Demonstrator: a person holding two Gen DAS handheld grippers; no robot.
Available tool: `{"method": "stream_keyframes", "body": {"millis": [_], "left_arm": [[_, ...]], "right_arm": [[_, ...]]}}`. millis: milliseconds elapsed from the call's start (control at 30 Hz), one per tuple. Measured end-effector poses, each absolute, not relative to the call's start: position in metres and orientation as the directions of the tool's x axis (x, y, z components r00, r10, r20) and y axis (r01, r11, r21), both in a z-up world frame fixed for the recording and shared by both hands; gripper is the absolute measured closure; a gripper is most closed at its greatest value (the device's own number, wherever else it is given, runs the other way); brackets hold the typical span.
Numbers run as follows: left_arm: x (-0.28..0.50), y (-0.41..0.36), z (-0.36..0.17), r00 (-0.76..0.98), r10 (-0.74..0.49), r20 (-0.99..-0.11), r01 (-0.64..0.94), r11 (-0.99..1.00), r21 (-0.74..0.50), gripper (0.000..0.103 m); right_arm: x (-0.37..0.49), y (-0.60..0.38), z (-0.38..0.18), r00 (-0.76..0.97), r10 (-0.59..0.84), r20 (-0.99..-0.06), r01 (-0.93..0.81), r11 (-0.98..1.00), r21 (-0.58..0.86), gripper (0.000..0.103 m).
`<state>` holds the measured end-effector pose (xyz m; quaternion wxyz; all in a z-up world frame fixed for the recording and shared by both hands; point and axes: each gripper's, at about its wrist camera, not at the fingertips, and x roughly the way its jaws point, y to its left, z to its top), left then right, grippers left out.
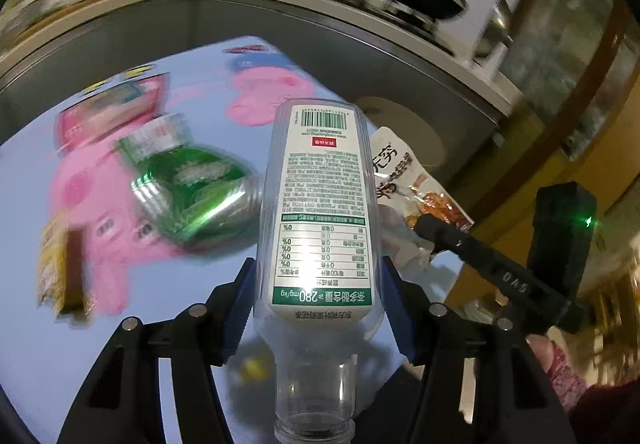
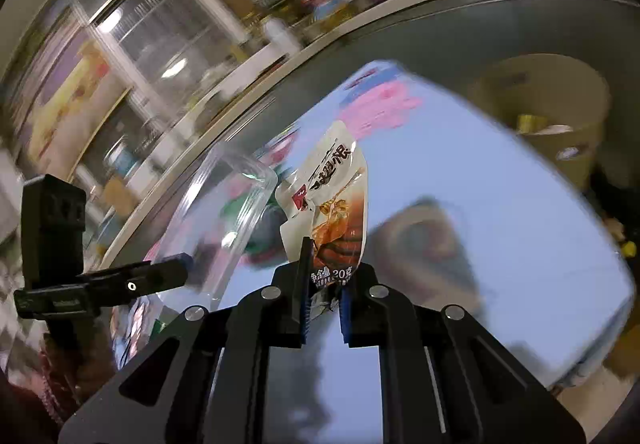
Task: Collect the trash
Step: 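Carry the bottle and snack pouch over the beige bin and open both grippers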
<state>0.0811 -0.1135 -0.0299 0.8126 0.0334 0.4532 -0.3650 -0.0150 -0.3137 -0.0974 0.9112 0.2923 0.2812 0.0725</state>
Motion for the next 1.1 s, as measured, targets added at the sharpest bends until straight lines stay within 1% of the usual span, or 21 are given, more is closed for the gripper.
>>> {"method": "stream_keyframes", "body": {"millis": [167, 300, 400, 533, 633, 667, 700, 733, 800, 867, 967, 1100], "left_arm": [[0.120, -0.209, -0.030, 0.198, -0.598, -0.777, 0.714, 0.631, -0.304, 0.042], [0.154, -0.283, -0.034, 0.117, -0.601, -0.791, 0.742, 0.582, -0.332, 0.042], [0.173, -0.327, -0.039, 0.091, -0.581, -0.809, 0.753, 0.572, -0.326, 0.042], [0.198, -0.380, -0.053, 0.085, -0.528, -0.845, 0.766, 0.577, -0.284, 0.041], [0.211, -0.404, -0.063, 0.106, -0.494, -0.863, 0.760, 0.599, -0.250, 0.039], [0.215, -0.409, -0.066, 0.115, -0.485, -0.867, 0.757, 0.608, -0.239, 0.028], [0.219, -0.412, -0.067, 0.127, -0.479, -0.869, 0.752, 0.618, -0.231, 0.023], [0.223, -0.414, -0.067, 0.146, -0.479, -0.865, 0.744, 0.630, -0.223, 0.022], [0.227, -0.411, -0.061, 0.168, -0.489, -0.856, 0.725, 0.649, -0.228, 0.024], [0.226, -0.397, -0.049, 0.163, -0.533, -0.830, 0.719, 0.641, -0.270, 0.024], [0.215, -0.365, -0.027, 0.220, -0.581, -0.784, 0.716, 0.642, -0.275, 0.024], [0.193, -0.315, -0.009, 0.276, -0.627, -0.729, 0.702, 0.650, -0.293, 0.024]], "right_arm": [[-0.008, -0.391, -0.109, 0.864, 0.181, -0.469, 0.167, 0.776, 0.608, 0.092], [0.008, -0.448, -0.119, 0.867, 0.123, -0.483, 0.246, 0.737, 0.629, 0.092], [0.024, -0.477, -0.123, 0.860, 0.093, -0.501, 0.285, 0.727, 0.624, 0.092], [0.044, -0.510, -0.131, 0.848, 0.066, -0.526, 0.327, 0.716, 0.616, 0.091], [0.060, -0.522, -0.135, 0.838, 0.067, -0.542, 0.337, 0.718, 0.609, 0.087], [0.066, -0.526, -0.138, 0.833, 0.068, -0.550, 0.340, 0.721, 0.604, 0.082], [0.068, -0.531, -0.140, 0.826, 0.066, -0.560, 0.346, 0.724, 0.596, 0.073], [0.074, -0.534, -0.142, 0.815, 0.057, -0.576, 0.360, 0.729, 0.582, 0.056], [0.073, -0.536, -0.141, 0.818, 0.034, -0.574, 0.375, 0.726, 0.577, 0.055], [0.061, -0.535, -0.137, 0.837, 0.007, -0.547, 0.376, 0.720, 0.584, 0.055], [0.041, -0.529, -0.131, 0.857, -0.030, -0.514, 0.381, 0.709, 0.593, 0.055], [0.019, -0.517, -0.130, 0.873, -0.014, -0.488, 0.367, 0.679, 0.636, 0.055]]}}
